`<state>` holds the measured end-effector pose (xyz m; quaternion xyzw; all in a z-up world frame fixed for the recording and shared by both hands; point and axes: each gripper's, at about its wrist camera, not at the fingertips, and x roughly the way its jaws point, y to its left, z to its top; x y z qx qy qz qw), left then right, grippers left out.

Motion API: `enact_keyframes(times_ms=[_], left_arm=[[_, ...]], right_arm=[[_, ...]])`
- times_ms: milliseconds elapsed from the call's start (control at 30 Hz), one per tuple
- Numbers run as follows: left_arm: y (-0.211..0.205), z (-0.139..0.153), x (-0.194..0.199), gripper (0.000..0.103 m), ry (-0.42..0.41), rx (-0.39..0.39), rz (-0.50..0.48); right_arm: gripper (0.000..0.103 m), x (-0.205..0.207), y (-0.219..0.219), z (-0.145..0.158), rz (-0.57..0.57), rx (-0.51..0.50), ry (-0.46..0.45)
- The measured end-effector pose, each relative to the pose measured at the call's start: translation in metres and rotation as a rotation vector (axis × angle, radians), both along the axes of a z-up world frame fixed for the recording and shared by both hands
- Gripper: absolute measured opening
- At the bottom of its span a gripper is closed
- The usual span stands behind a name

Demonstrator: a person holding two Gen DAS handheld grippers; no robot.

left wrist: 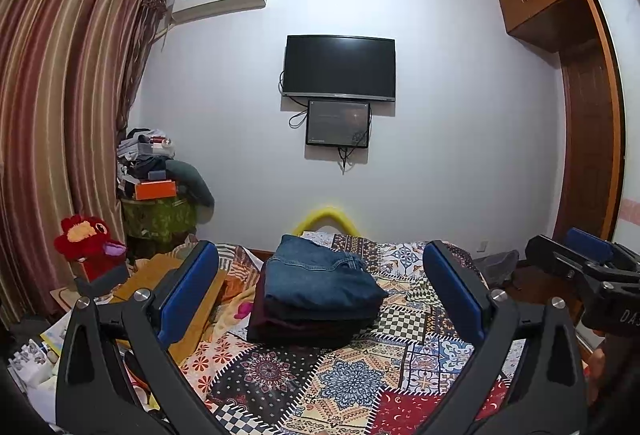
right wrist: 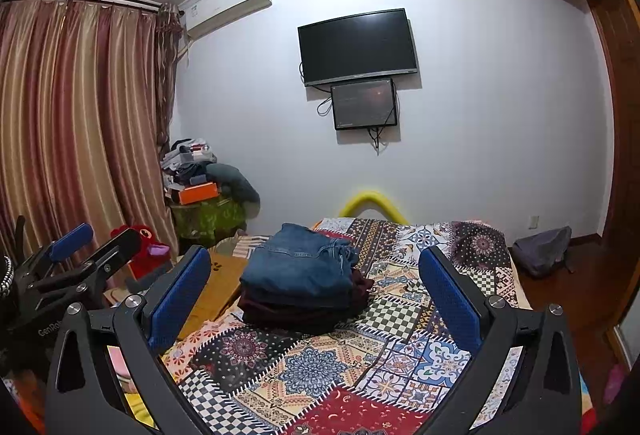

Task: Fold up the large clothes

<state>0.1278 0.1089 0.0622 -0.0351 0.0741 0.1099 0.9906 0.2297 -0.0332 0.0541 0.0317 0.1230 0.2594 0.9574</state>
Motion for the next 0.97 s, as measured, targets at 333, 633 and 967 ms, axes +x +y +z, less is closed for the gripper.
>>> enact_keyframes(times_ms=[333, 633, 967], left_arm=[[-0.0023, -0.0012, -0.0003, 0.103, 0.007, 0.0, -0.021], [-0.0043, -0.0037, 0.0019, 0.103, 0.02, 0.001, -0.014], [-0.0033, -0.0072, 0.0035, 0.103, 0.029, -0.007, -0.021]], right_arm=[[0.103, -0.001, 0.0031, 0.0011, -0.007, -0.008, -0.004], [0.103, -0.0006, 0.0039, 0.0005, -0.014, -0.012, -0.004], [0.103, 0.0018, 0.0055, -0.0011, -0.017, -0.016, 0.004]])
